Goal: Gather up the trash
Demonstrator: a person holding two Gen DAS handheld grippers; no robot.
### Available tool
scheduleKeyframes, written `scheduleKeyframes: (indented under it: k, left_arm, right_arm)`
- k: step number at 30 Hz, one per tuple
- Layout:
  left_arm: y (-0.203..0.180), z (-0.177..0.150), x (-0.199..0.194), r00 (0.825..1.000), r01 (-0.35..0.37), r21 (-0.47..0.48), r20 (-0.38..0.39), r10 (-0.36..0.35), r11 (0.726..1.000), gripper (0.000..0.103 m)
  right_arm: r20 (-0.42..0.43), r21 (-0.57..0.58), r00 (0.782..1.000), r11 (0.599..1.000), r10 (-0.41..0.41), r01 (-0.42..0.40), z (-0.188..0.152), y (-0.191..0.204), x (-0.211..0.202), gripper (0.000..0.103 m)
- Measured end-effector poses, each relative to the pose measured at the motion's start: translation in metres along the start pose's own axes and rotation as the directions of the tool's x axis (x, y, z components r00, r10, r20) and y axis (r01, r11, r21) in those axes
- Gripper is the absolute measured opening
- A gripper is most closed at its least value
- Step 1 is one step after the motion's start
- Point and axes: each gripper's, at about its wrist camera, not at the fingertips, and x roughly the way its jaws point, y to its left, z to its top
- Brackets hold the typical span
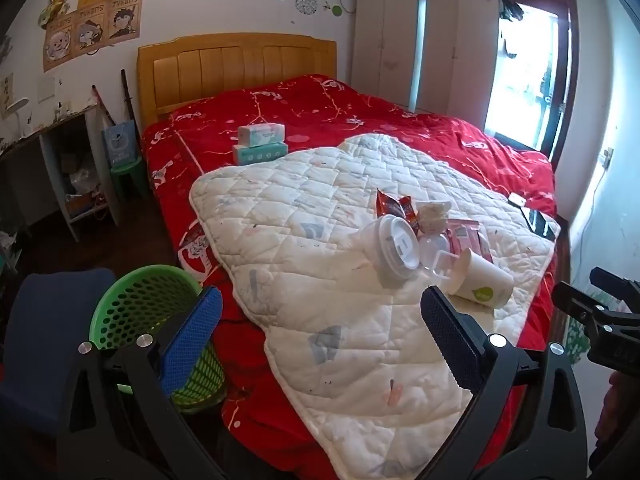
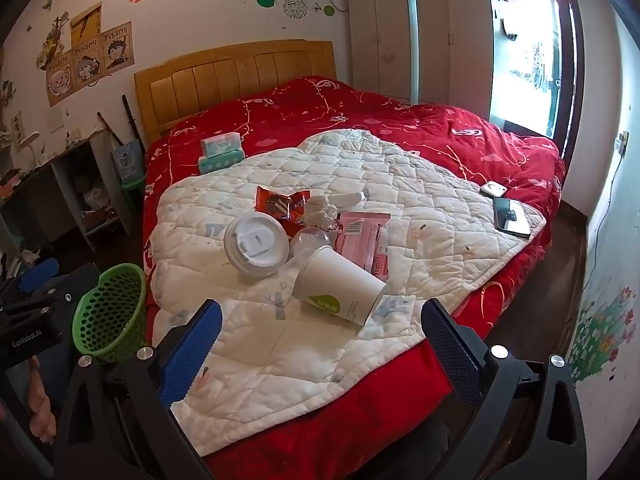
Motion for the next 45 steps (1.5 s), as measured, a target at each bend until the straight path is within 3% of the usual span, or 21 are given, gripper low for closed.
scheduleKeyframes:
  k: [45]
  left_arm:
    - [0.0021,0.0022,-0.0004,1.000,-0.011,-0.033,0.003,0.012,0.999,0.098]
  right_arm:
    - [0.004,0.004,1.000,1.000,0.013,-0.013,0.0027,-0.0016,-0.0005,0.096]
